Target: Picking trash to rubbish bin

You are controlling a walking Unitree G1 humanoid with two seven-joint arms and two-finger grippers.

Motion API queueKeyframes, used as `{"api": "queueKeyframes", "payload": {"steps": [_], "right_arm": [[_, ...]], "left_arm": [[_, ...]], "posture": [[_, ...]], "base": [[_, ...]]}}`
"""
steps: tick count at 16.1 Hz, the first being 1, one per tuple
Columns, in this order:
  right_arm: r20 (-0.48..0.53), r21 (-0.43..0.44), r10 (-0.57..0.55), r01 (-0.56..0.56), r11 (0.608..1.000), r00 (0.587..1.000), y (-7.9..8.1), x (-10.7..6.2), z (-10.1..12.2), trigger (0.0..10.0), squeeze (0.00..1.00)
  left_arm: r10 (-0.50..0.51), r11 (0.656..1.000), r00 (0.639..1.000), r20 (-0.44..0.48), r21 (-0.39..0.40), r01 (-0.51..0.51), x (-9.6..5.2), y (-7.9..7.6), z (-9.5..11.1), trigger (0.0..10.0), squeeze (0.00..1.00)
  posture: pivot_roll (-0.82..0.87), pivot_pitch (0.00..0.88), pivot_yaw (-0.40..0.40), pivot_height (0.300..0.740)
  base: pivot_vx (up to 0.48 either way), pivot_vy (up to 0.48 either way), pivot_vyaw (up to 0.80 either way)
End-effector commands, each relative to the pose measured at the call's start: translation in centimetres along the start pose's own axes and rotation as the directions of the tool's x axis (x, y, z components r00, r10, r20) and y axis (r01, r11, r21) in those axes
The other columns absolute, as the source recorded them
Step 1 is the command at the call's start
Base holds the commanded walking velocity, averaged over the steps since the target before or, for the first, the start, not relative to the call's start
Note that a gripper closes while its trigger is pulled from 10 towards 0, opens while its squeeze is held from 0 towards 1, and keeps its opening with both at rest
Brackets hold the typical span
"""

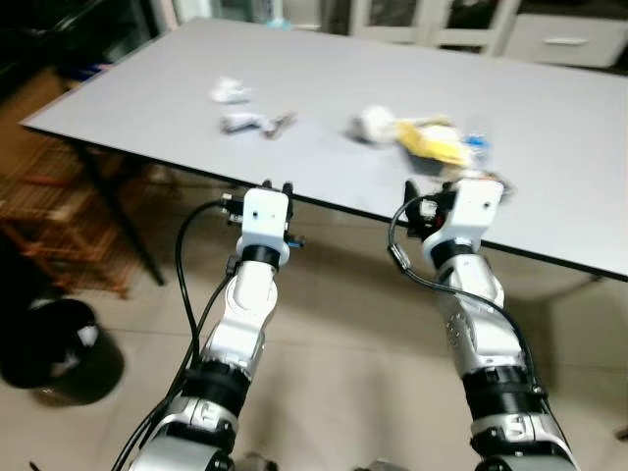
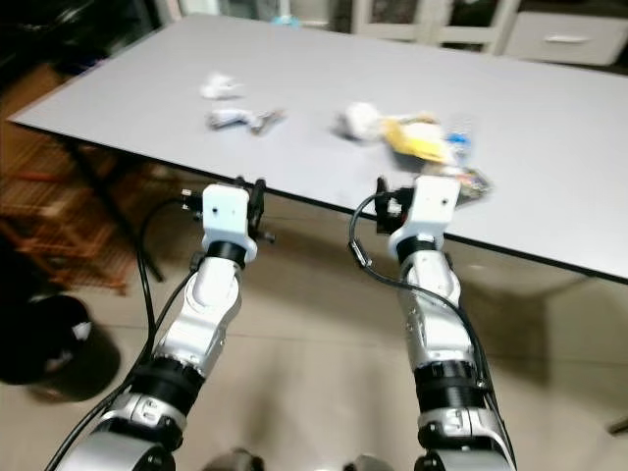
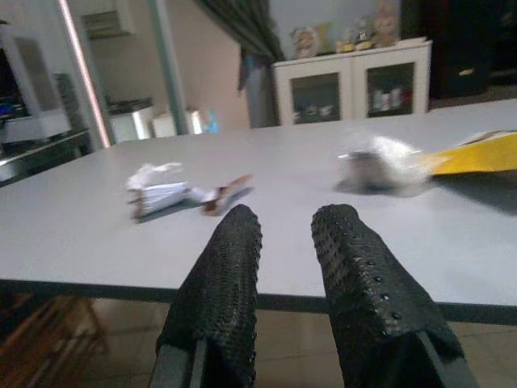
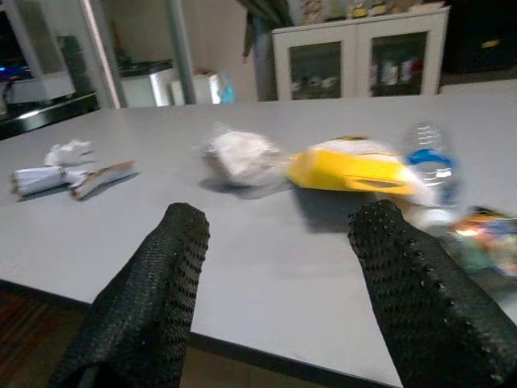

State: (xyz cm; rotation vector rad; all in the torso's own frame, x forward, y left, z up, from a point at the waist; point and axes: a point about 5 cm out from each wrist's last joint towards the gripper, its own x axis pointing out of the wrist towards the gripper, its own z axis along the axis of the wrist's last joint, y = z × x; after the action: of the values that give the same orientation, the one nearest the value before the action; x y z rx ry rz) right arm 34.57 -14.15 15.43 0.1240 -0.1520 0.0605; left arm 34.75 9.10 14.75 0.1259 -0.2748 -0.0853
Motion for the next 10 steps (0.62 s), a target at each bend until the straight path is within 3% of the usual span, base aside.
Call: {"api": "queueKeyframes", "payload": {"steps": [1,3,10], "right_arm": [[-0.007,0.016,0.023,-0.022,1.0,1.0,0.83,-0.03,-0.19,10.0,0.0],[-0.006,0.015,0.024,-0.024,1.0,1.0,0.87,-0.01,-0.16,10.0,0.0],[-0.01,0.012,0.03,-0.03,0.999,1.0,1.03,-0.02,-0.28,10.0,0.0]], "left_arm": [[0.026,1.0,1.0,-0.009,0.014,-0.026,-0.06,0.85,-0.26,10.0,0.0],[0.024,1.0,1.0,-0.008,0.012,-0.024,-0.01,0.78,-0.21,10.0,0.0],[0.011,1.0,1.0,-0.018,0.013,-0.011,0.08,0.65,-0.26,10.0,0.0]], "posture": [[-0.05,0.116,0.034,0.74],[-0.05,0.112,0.035,0.74],[-0.05,0.114,0.035,0.74]], "base": [[0.0,-0.375,0.0],[0.0,-0.375,0.0],[0.0,0.0,0.0]]}}
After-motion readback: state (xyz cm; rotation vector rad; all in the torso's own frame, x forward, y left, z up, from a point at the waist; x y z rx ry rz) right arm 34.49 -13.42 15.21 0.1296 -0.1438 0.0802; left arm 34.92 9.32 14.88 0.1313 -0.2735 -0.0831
